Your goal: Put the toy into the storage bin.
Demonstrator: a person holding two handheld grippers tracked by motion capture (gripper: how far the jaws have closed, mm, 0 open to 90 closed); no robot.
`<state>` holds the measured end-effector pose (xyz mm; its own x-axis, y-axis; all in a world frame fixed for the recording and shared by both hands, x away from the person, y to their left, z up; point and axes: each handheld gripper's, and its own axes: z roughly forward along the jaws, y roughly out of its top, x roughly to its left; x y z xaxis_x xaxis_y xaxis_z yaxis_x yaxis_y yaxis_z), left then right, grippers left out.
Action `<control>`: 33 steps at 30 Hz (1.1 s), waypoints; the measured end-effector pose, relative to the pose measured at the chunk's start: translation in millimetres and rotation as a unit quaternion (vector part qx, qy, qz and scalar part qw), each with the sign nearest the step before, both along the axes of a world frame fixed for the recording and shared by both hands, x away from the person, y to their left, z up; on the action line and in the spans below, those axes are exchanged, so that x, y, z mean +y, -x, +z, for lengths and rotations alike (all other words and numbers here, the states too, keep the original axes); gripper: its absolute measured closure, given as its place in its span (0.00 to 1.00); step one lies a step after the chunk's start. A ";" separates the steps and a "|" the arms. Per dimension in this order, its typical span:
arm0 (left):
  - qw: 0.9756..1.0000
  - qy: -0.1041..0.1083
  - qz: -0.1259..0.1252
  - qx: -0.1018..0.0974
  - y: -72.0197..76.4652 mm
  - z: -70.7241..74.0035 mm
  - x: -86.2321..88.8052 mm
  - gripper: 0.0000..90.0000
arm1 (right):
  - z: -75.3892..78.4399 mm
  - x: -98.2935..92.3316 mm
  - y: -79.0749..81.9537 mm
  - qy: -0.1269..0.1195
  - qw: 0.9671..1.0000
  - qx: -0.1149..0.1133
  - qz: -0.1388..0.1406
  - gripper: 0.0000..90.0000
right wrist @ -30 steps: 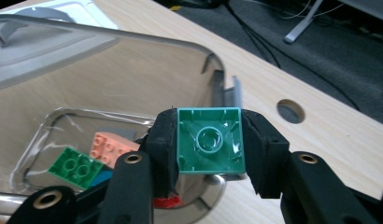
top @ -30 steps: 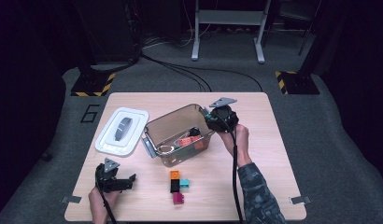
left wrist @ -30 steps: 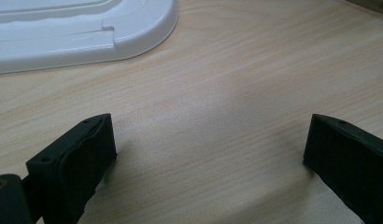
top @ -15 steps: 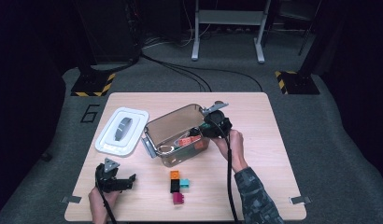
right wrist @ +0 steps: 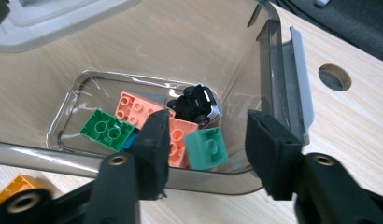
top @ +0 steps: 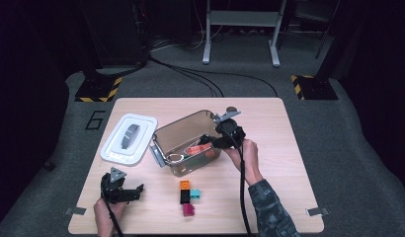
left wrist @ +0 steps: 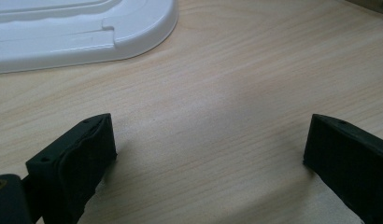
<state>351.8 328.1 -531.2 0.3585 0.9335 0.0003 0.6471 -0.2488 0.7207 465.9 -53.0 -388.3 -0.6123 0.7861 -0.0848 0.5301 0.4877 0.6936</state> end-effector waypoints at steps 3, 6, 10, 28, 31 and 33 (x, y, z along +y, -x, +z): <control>1.000 0.000 -0.001 0.002 0.0 0.3 0.2 0.02 | 2.6 0.6 5.0 0.001 1.000 -0.008 0.000 0.42; 1.000 0.000 -0.001 0.002 0.0 0.2 0.2 0.02 | 4.3 0.1 13.3 -0.004 1.000 -0.020 0.006 0.30; 1.000 -0.001 -0.001 0.003 0.1 0.5 0.2 0.02 | 2.3 -1.6 26.0 -0.011 0.999 -0.030 0.016 0.20; 1.000 -0.001 -0.001 0.003 0.1 0.5 0.1 0.02 | -49.1 11.7 89.8 -0.018 0.995 0.007 0.099 0.06; 1.000 -0.001 -0.001 0.003 0.2 0.5 0.1 0.02 | -60.6 17.2 94.3 -0.016 0.993 0.023 0.114 0.04; 1.000 -0.001 -0.001 0.003 0.1 0.5 0.2 0.02 | -68.6 21.8 97.4 -0.015 0.992 0.031 0.124 0.06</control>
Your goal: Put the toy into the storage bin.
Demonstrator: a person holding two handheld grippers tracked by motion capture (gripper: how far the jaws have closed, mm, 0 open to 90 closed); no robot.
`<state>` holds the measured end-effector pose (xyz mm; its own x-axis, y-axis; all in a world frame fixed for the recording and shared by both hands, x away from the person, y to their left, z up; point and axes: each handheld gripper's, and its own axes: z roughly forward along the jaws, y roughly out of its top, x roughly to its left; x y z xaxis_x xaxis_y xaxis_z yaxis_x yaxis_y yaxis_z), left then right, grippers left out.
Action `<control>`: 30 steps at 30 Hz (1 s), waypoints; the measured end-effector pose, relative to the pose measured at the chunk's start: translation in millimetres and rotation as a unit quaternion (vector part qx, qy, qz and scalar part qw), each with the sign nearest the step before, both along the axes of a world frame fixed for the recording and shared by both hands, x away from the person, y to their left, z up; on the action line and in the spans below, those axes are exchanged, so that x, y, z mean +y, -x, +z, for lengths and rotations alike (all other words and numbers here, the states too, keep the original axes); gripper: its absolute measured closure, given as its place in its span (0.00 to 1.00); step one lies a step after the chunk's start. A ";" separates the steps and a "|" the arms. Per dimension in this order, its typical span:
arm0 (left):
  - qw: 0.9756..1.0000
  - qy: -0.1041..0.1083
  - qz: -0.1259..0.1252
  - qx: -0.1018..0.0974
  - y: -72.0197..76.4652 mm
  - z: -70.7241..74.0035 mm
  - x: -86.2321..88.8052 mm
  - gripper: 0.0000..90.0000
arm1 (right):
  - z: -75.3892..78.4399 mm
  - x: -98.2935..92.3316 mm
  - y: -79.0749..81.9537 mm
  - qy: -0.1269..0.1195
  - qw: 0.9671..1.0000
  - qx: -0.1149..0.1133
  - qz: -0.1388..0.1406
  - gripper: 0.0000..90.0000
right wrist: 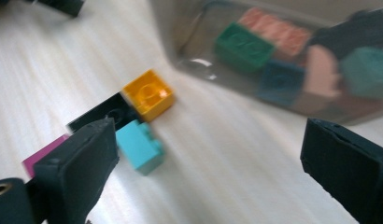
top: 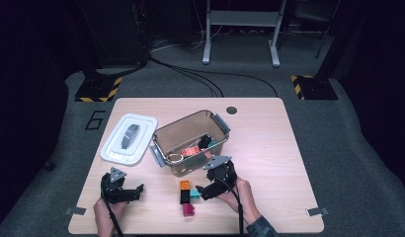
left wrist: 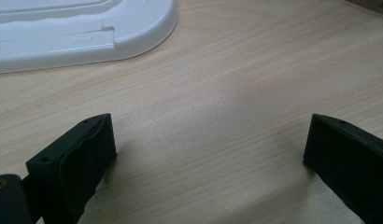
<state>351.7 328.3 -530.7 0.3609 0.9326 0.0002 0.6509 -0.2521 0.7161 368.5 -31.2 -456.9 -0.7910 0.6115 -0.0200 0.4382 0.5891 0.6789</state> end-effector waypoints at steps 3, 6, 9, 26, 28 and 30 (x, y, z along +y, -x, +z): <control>1.000 0.000 0.000 0.000 0.0 0.0 0.0 0.02 | -10.2 7.7 4.5 0.003 1.000 0.009 0.023 0.19; 1.000 0.000 0.000 0.000 0.0 0.0 0.0 0.02 | -16.5 14.8 7.6 0.008 0.999 0.014 0.045 0.37; 1.000 0.000 0.000 0.000 0.0 0.0 0.0 0.02 | -21.9 22.2 8.5 0.021 0.997 0.021 0.066 0.49; 1.000 0.000 0.001 0.000 0.1 0.0 -0.1 0.02 | -29.5 26.7 6.4 0.051 0.996 0.033 0.062 0.76; 1.000 0.000 0.001 0.000 0.1 0.0 -0.1 0.02 | -29.4 23.5 5.7 0.048 0.997 0.034 0.055 0.76; 1.000 0.000 0.001 0.000 0.1 0.0 -0.1 0.02 | -28.5 19.8 4.9 0.044 0.998 0.034 0.043 0.76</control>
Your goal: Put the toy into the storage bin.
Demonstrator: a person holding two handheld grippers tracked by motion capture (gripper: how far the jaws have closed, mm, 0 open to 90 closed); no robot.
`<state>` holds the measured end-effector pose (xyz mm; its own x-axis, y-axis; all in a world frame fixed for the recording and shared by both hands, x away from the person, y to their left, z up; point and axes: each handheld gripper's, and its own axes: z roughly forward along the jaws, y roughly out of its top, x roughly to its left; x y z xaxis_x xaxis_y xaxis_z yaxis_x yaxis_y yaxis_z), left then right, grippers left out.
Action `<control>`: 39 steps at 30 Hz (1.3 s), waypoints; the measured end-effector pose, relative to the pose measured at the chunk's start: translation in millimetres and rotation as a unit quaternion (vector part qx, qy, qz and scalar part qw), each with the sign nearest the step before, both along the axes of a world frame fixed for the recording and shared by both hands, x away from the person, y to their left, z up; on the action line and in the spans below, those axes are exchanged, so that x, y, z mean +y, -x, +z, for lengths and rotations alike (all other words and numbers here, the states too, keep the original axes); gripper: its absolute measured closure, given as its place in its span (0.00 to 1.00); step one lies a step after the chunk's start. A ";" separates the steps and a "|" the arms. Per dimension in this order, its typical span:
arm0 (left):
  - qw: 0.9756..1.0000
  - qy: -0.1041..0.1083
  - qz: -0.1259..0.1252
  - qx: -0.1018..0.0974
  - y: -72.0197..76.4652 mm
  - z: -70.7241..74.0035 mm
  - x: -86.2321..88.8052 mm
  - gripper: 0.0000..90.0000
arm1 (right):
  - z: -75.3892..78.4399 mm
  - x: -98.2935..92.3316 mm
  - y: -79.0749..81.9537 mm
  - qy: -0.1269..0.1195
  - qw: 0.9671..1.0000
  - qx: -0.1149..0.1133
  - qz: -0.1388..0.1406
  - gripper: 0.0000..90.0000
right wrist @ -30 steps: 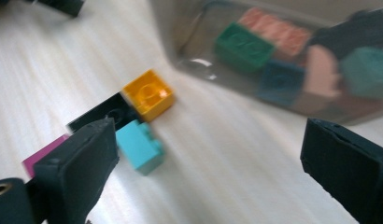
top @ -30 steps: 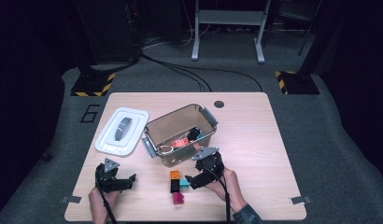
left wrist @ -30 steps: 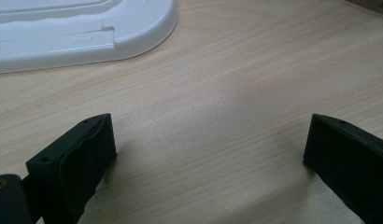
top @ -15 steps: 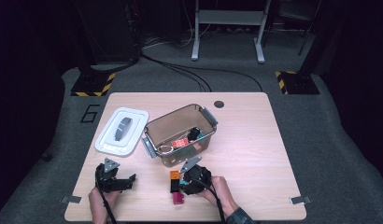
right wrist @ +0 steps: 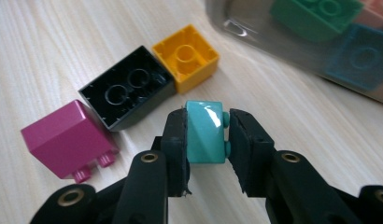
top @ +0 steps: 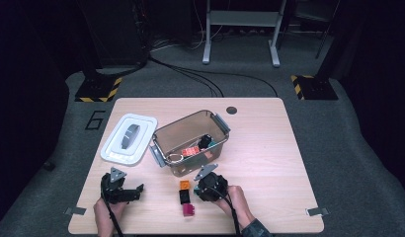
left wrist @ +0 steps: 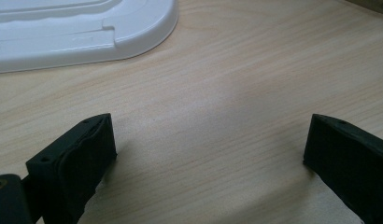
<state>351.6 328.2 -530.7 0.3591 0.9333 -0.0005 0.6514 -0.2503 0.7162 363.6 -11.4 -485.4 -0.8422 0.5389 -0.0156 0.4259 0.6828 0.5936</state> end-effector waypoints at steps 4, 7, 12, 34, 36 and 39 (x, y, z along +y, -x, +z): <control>1.000 0.000 0.000 0.000 0.0 0.0 0.0 0.02 | 2.6 -10.3 -3.4 -0.007 1.000 -0.004 -0.019 0.76; 1.000 0.001 0.001 -0.002 0.0 -0.3 -0.2 0.02 | 4.6 -19.7 -6.8 -0.010 0.999 -0.006 -0.038 0.76; 1.000 0.001 0.001 -0.002 0.0 -0.3 -0.2 0.02 | 9.4 -38.9 -14.1 -0.018 0.997 -0.013 -0.070 0.76; 1.000 0.001 0.001 -0.003 -0.2 -0.4 -0.2 0.02 | 27.9 -105.6 -53.9 -0.031 0.979 -0.042 -0.196 0.76; 1.000 0.001 0.001 -0.003 -0.2 -0.5 -0.2 0.02 | 30.3 -108.1 -57.0 -0.031 0.978 -0.044 -0.202 0.76; 1.000 0.001 0.001 -0.003 -0.2 -0.5 -0.1 0.02 | 33.4 -111.2 -62.0 -0.031 0.976 -0.047 -0.209 0.76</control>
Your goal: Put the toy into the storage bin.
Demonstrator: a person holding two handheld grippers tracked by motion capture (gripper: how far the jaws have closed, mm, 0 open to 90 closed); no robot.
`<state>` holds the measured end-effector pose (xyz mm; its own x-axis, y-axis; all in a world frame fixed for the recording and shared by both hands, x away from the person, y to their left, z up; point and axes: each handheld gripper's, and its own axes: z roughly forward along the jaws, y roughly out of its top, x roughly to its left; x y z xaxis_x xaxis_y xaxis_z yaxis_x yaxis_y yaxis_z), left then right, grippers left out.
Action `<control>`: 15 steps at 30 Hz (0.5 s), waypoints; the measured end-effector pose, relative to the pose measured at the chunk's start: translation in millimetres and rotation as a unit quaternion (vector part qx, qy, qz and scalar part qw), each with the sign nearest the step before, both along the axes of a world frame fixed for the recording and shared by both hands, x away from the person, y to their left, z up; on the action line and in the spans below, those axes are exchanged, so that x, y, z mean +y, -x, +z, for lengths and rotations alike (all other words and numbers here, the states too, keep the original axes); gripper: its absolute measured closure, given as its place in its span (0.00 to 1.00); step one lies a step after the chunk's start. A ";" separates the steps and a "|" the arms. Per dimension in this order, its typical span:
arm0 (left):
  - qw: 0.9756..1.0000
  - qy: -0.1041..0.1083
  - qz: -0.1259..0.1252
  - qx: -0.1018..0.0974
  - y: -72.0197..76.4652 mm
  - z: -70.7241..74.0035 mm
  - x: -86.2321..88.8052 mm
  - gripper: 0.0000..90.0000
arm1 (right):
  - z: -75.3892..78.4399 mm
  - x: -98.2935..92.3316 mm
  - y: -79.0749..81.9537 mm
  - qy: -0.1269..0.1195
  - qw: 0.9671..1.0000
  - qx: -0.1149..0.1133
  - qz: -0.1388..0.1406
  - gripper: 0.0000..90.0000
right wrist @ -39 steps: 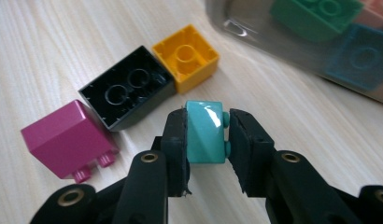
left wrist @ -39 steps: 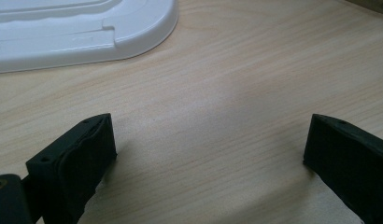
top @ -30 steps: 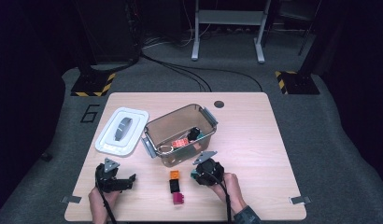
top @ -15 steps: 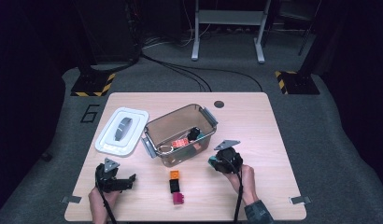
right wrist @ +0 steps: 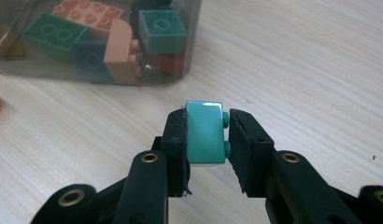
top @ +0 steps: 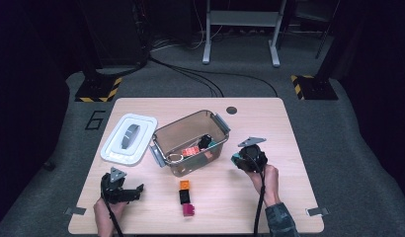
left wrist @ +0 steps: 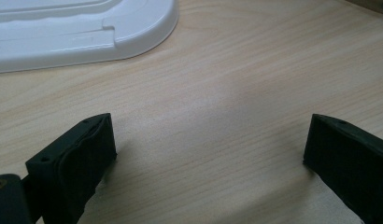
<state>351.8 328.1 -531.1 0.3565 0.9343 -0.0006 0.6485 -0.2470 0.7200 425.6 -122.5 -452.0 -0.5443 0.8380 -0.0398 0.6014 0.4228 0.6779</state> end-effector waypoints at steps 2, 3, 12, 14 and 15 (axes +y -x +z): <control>1.000 0.000 0.000 0.000 0.0 0.0 0.0 0.02 | 1.8 -1.6 -3.1 0.000 1.000 -0.003 -0.003 0.76; 1.000 0.000 0.000 -0.001 -0.1 -0.1 0.0 0.02 | 2.8 -2.7 -4.9 0.001 1.000 -0.005 -0.004 0.76; 1.000 0.000 0.000 0.000 0.0 0.0 0.0 0.02 | 16.2 -6.7 -15.2 0.000 1.000 -0.016 -0.019 0.76; 1.000 0.000 0.000 0.000 0.0 0.0 0.0 0.02 | 19.5 -6.8 -17.3 0.002 1.000 -0.020 -0.022 0.76; 1.000 0.000 0.000 0.000 0.0 0.0 0.0 0.02 | 21.0 -7.0 -18.4 0.001 0.999 -0.022 -0.022 0.76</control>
<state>351.8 328.1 -531.1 0.3565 0.9343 -0.0008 0.6486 -0.2468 0.7200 444.0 -129.5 -431.0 -0.5037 0.8614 -0.0652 0.5889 0.3976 0.7036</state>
